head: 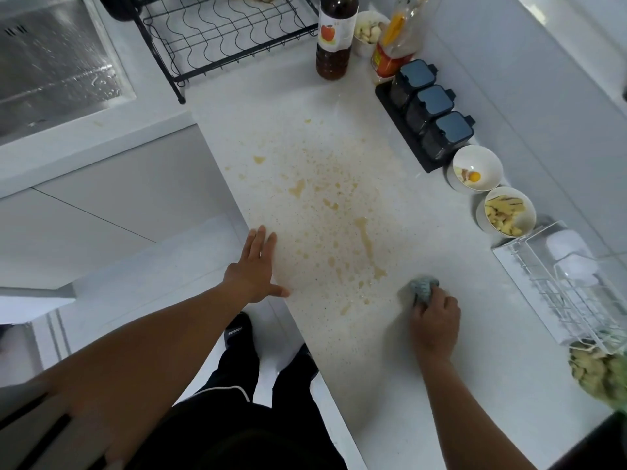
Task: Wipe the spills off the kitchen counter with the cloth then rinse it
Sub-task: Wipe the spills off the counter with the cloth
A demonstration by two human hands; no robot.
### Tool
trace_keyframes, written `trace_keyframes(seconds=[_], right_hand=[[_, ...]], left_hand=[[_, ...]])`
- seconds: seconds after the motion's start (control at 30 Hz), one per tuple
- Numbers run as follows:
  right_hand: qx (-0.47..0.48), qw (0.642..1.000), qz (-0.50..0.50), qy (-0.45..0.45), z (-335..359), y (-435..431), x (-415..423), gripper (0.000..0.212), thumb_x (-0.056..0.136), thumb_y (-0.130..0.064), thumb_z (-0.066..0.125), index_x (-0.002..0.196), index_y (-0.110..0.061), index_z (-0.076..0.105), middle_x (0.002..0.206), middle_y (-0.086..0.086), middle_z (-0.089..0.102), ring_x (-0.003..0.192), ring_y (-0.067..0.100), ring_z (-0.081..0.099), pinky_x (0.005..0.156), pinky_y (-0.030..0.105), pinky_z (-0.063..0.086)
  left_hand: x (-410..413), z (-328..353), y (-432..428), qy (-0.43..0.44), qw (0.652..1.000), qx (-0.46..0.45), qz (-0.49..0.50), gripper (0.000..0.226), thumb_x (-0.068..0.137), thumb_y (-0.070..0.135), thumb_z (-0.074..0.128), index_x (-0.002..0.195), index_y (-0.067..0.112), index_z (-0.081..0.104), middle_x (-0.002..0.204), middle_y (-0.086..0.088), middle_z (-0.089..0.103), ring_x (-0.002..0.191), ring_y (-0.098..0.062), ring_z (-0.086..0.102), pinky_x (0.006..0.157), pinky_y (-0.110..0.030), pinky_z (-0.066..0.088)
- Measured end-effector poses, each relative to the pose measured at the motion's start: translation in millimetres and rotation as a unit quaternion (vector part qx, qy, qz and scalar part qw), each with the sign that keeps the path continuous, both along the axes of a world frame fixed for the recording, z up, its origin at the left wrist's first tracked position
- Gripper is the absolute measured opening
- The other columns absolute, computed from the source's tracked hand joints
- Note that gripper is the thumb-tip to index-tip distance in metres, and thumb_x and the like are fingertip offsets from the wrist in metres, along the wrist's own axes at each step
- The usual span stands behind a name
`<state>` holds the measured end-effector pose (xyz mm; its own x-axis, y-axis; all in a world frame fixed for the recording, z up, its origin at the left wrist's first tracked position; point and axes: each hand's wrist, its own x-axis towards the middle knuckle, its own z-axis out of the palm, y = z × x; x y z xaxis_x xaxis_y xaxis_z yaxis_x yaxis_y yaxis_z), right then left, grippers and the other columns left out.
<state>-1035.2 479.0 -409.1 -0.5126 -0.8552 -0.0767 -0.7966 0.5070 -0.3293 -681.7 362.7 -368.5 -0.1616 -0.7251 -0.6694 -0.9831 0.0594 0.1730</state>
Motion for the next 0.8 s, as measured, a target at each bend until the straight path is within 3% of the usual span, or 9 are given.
trace_keyframes(seconds=[0.03,0.13,0.27,0.4,0.53,0.67,0.77,0.8], right_hand=[[0.001,1.0,0.012,0.016,0.3,0.7,8.4,0.038,0.086,-0.006,0.065,0.122,0.004,0.058,0.1,0.027,0.057,0.088,0.044,0.055,0.07,0.047,0.049],[0.001,0.983,0.175,0.05,0.3,6.2,15.6,0.037,0.087,-0.007,0.063,0.122,0.002,0.061,0.1,0.023,0.059,0.088,0.04,0.056,0.07,0.043,0.051],[0.003,0.999,0.03,0.017,2.1,6.9,21.0,0.034,0.086,-0.009,0.061,0.119,0.001,0.059,0.099,0.024,0.058,0.086,0.04,0.055,0.07,0.042,0.047],[0.007,0.976,0.214,0.046,3.5,10.8,37.1,0.043,0.087,-0.022,0.045,0.121,-0.001,0.061,0.098,0.019,0.06,0.085,0.037,0.056,0.068,0.04,0.049],[-0.009,0.998,0.059,0.021,4.9,11.7,45.4,0.048,0.087,-0.028,0.04,0.121,0.001,0.06,0.097,0.021,0.059,0.083,0.038,0.055,0.067,0.042,0.049],[0.008,0.978,0.203,0.044,4.0,17.2,50.5,0.045,0.086,-0.024,0.044,0.12,-0.001,0.061,0.095,0.017,0.059,0.082,0.036,0.055,0.065,0.04,0.048],[-0.002,0.999,0.041,0.007,3.9,17.2,53.0,0.039,0.084,-0.02,0.051,0.116,0.0,0.061,0.093,0.02,0.059,0.081,0.037,0.055,0.065,0.04,0.047],[0.002,0.999,0.034,0.014,3.9,17.5,59.8,0.038,0.084,-0.018,0.051,0.116,0.001,0.06,0.092,0.021,0.058,0.08,0.037,0.055,0.064,0.04,0.047]], left_hand=[[0.5,-0.4,0.4,0.001,1.0,-0.001,0.0,0.14,0.07,0.068,0.076,0.154,0.023,-0.026,0.153,0.007,-0.046,0.146,-0.015,-0.035,0.104,-0.053,0.047],[1.4,-2.4,0.3,0.005,1.0,-0.005,0.0,0.139,0.069,0.068,0.076,0.155,0.023,-0.025,0.153,0.007,-0.046,0.145,-0.015,-0.036,0.105,-0.053,0.046],[1.9,-4.7,1.2,0.006,1.0,-0.007,-0.001,0.139,0.069,0.069,0.075,0.155,0.024,-0.025,0.152,0.008,-0.047,0.145,-0.015,-0.035,0.105,-0.054,0.045],[2.9,-7.8,0.7,0.006,1.0,-0.009,-0.001,0.14,0.069,0.069,0.075,0.154,0.025,-0.026,0.151,0.009,-0.048,0.144,-0.014,-0.037,0.105,-0.055,0.046],[4.1,-9.5,2.3,0.011,1.0,-0.016,0.0,0.14,0.068,0.069,0.075,0.154,0.025,-0.026,0.152,0.009,-0.047,0.144,-0.013,-0.037,0.103,-0.053,0.047],[4.7,-10.0,1.9,0.01,1.0,-0.022,-0.004,0.139,0.069,0.07,0.074,0.154,0.025,-0.027,0.152,0.008,-0.047,0.144,-0.014,-0.037,0.102,-0.051,0.048],[5.1,-10.7,1.7,0.013,1.0,-0.024,-0.003,0.14,0.068,0.07,0.075,0.154,0.025,-0.026,0.153,0.009,-0.047,0.144,-0.014,-0.037,0.101,-0.05,0.049],[4.8,-11.2,2.0,0.015,1.0,-0.024,-0.003,0.14,0.068,0.07,0.075,0.154,0.025,-0.026,0.153,0.009,-0.047,0.144,-0.014,-0.037,0.1,-0.05,0.049]])
